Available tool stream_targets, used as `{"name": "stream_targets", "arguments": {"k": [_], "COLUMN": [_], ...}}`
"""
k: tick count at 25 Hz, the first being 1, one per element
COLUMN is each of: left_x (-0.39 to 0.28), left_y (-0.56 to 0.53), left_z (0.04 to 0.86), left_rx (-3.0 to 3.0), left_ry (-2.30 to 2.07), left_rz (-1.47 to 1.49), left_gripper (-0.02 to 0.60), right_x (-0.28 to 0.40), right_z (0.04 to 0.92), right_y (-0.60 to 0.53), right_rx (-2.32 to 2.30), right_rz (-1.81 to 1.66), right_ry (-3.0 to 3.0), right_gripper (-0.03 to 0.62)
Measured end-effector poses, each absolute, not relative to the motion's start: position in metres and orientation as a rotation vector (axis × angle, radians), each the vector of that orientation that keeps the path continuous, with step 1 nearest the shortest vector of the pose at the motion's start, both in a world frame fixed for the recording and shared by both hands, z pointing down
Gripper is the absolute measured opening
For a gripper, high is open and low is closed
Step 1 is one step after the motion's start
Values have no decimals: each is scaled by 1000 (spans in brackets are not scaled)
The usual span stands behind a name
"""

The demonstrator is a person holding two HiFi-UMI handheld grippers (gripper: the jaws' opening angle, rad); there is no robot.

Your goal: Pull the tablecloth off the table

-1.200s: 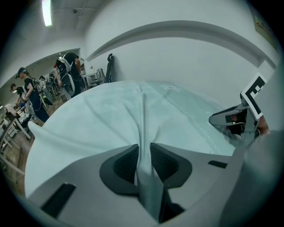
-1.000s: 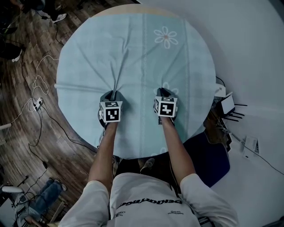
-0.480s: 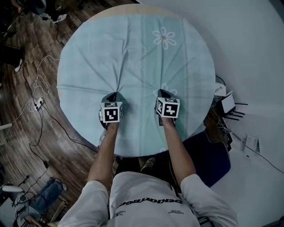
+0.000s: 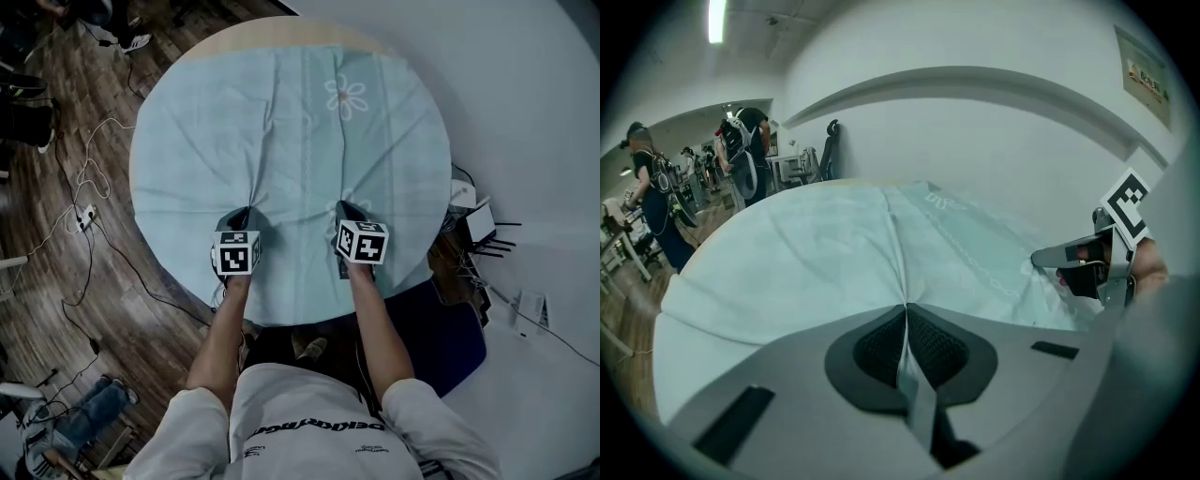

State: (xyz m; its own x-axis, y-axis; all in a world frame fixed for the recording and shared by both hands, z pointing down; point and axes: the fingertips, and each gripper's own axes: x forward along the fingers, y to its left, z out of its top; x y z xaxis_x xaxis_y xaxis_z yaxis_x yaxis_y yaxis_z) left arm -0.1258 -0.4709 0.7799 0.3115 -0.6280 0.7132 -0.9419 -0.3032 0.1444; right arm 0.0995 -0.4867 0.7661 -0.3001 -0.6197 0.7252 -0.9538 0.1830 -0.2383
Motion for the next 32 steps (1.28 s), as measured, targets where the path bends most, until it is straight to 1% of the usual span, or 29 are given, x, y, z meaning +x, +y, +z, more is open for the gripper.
{"name": "stream_targets", "arguments": {"k": [20,32], "left_x": [-119,-116], "left_y": [-341,-251], "left_z": [738,698], "left_rx": [2067,2068], "left_ry": [-1432,-1459], "left_rz": [755,717], "left_gripper": [18,18], "right_x": [96,87], "right_z": [729,687], "right_y": [-366,-292], "right_rx": [1367,1323], "right_rz": [921,875], "right_ry": [-2123,-2212], "right_gripper": [32,32]}}
